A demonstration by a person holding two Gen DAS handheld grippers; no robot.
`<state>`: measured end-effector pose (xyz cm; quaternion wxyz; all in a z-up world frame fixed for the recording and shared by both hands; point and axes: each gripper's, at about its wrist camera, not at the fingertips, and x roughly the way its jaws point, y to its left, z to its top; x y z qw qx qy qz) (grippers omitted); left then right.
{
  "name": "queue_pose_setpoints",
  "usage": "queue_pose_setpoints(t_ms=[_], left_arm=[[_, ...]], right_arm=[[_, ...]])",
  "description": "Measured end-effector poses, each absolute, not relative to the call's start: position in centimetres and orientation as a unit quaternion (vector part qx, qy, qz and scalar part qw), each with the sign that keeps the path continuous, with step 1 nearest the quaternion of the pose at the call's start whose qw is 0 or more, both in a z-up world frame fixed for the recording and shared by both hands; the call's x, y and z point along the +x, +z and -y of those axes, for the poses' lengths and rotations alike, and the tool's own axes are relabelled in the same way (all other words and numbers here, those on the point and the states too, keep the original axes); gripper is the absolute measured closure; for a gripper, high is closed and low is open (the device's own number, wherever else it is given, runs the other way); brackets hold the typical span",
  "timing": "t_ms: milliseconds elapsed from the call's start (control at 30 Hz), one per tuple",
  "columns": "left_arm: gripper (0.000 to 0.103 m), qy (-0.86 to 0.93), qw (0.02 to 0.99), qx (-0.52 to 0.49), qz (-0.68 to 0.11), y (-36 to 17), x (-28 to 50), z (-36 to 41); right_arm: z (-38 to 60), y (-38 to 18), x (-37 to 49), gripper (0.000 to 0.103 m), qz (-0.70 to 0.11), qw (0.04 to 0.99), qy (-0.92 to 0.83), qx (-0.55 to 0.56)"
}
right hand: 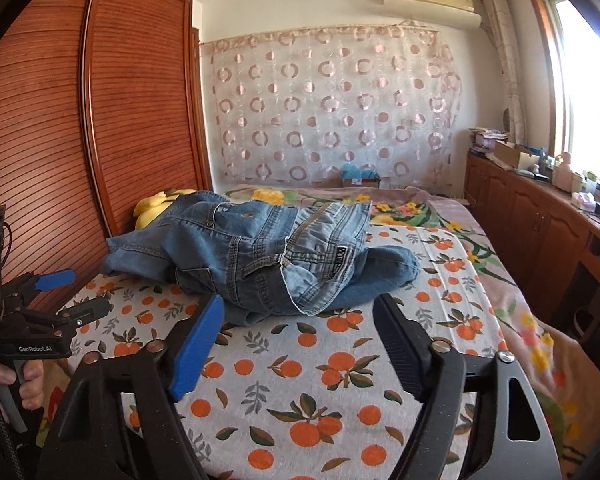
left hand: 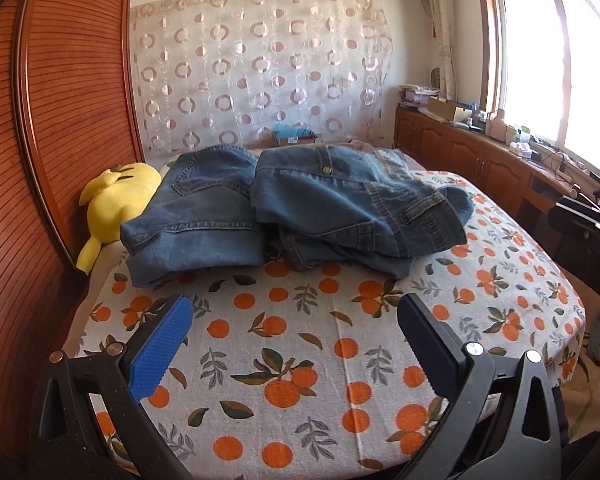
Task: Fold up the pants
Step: 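Move the right tool to the jeans waistband and close its fingers on it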
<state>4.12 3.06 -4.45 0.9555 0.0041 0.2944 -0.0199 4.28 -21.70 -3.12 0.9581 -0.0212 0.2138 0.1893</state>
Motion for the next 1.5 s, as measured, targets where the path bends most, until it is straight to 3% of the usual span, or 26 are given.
queue_pose_setpoints(t_ms=[300, 567, 600, 633, 700, 833, 1000, 1167, 1400, 1500], left_arm=[[0.001, -0.031, 0.947, 0.002, -0.321, -5.9, 5.8, -4.8], [0.001, -0.022, 0.943, 0.001, -0.331, -6.4, 6.2, -5.9], [0.001, -0.022, 0.943, 0.001, -0.332, -6.5, 6.2, -6.0], [0.001, -0.023, 0.942, 0.002, -0.334, -6.6, 6.2, -6.0], [0.001, -0.024, 0.941, 0.0, -0.337, -6.6, 6.3, -5.9], [0.001, -0.033, 0.941, -0.004, -0.337, -6.2, 6.4, -5.4], [0.001, -0.05, 0.946, 0.004, -0.321, -4.6, 6.7, -3.9], [0.001, -0.061, 0.947, 0.008, -0.315, -3.9, 7.5, -2.6], [0.001, -0.062, 0.945, 0.014, -0.322, -4.1, 8.4, -2.1], [0.001, -0.062, 0.944, 0.011, -0.322, -4.0, 8.7, -2.2]], right_arm=[[20.1, -2.8, 10.2, 0.047, -0.265, 0.931, 0.25, -0.032], [20.7, -3.5, 15.1, 0.048, -0.326, 0.907, 0.268, 0.006], [20.9, -3.6, 15.4, 0.056, -0.332, 0.904, 0.269, 0.014], [21.3, -3.6, 15.6, 0.074, -0.339, 0.9, 0.274, 0.02], [22.2, -3.3, 15.5, 0.097, -0.344, 0.895, 0.283, 0.023], [24.0, -1.9, 13.5, 0.102, -0.327, 0.888, 0.321, 0.036], [25.9, -0.7, 9.1, 0.103, -0.289, 0.898, 0.33, 0.022], [27.4, -1.1, 10.2, 0.099, -0.284, 0.916, 0.284, 0.003], [25.7, -2.3, 12.7, 0.06, -0.295, 0.915, 0.276, -0.004], [24.4, -2.2, 13.9, 0.054, -0.301, 0.909, 0.289, -0.009]])
